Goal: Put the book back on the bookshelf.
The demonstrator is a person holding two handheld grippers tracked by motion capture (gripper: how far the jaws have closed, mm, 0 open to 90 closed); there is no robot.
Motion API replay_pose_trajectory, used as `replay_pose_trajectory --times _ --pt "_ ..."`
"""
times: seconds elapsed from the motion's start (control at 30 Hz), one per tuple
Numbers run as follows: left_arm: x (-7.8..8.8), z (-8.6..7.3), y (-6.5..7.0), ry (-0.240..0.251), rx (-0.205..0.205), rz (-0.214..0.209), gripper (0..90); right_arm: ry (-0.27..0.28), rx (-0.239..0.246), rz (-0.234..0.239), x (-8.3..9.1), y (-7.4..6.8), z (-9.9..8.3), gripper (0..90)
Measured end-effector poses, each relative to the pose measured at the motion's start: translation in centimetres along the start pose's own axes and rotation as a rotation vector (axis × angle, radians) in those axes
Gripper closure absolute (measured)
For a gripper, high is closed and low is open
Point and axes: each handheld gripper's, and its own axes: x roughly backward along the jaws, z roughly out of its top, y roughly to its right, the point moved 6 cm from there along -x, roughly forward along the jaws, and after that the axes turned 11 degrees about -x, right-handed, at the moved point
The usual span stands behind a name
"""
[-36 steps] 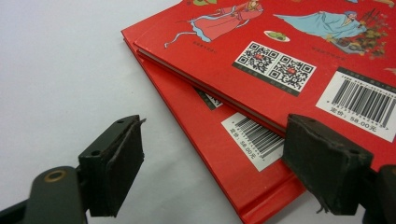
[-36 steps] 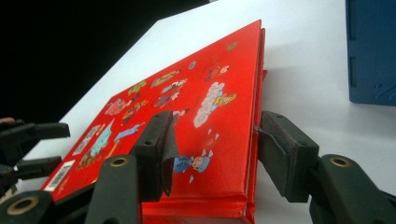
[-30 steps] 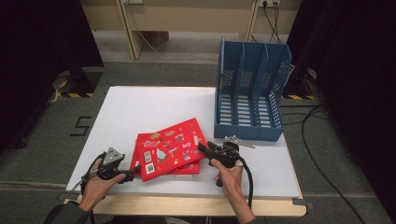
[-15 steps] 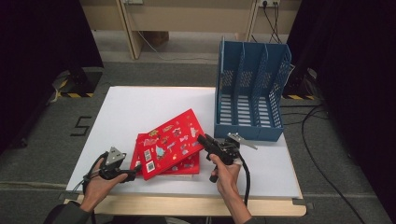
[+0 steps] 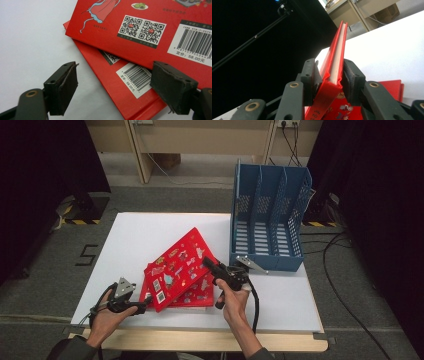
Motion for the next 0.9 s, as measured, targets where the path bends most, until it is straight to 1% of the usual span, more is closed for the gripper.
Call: replay_pose_trajectory --times 0.1,0.13,0.17,0.2,0.3,0.37,0.4,0.53,0.57,0.6,0.63,0.67,0.7,0.73,0.8,0.9 --pt "0.0 0.0 0.0 -0.004 -0.008 0.005 20.6 -0.002 0.000 -0.001 -0.3 -0.1 -0.1 66.3" --pt "0.1 0.0 0.0 -0.006 -0.016 0.013 20.5 -0.003 0.011 -0.004 -0.4 -0.2 -0.1 66.3" --pt "0.1 0.0 0.0 -0.007 -0.018 0.009 20.5 -0.014 0.015 0.000 -0.7 -0.4 -0.3 66.5" --pt "0.1 0.0 0.0 -0.007 -0.018 0.009 20.5 -0.014 0.015 0.000 -0.7 -0.4 -0.3 66.5" --pt "0.1 0.1 -0.1 -0.004 -0.019 0.011 20.0 -0.019 0.036 -0.006 -1.0 -0.7 -0.2 67.5" --pt "0.1 0.1 -0.1 0.000 -0.014 0.008 19.6 -0.021 0.039 -0.003 -1.0 -0.9 -0.2 67.8" --pt "0.1 0.2 0.0 0.008 -0.010 0.000 19.2 -0.016 0.076 0.002 -1.1 -1.6 0.0 68.6" --pt "0.2 0.5 -0.1 0.036 0.014 -0.022 18.8 0.000 0.137 0.034 -1.1 -2.9 0.7 72.9" --pt "0.2 0.5 -0.1 0.036 0.014 -0.022 18.8 0.000 0.137 0.034 -1.1 -2.9 0.7 72.9" --pt "0.2 0.5 -0.1 0.036 0.012 -0.018 18.8 0.014 0.134 0.059 -1.0 -3.4 1.2 74.4" --pt "0.2 0.5 -0.1 0.033 0.010 -0.018 18.8 0.014 0.134 0.059 -1.0 -3.4 1.2 74.4" --pt "0.1 0.5 -0.2 0.034 0.012 -0.015 18.8 0.018 0.177 0.054 -0.9 -3.7 1.5 74.4" --pt "0.1 0.5 -0.2 0.034 0.012 -0.015 18.8 0.018 0.177 0.054 -0.9 -3.7 1.5 74.4" --pt "0.1 0.5 -0.2 0.036 0.012 -0.014 18.8 0.017 0.185 0.064 -0.8 -4.0 1.7 75.0" --pt "0.2 0.5 -0.4 0.036 0.015 -0.009 18.8 0.020 0.202 0.068 -0.7 -4.2 1.9 75.3" --pt "0.3 0.5 -0.7 0.038 0.023 -0.001 18.8 0.027 0.214 0.072 -0.5 -4.4 2.5 76.0"
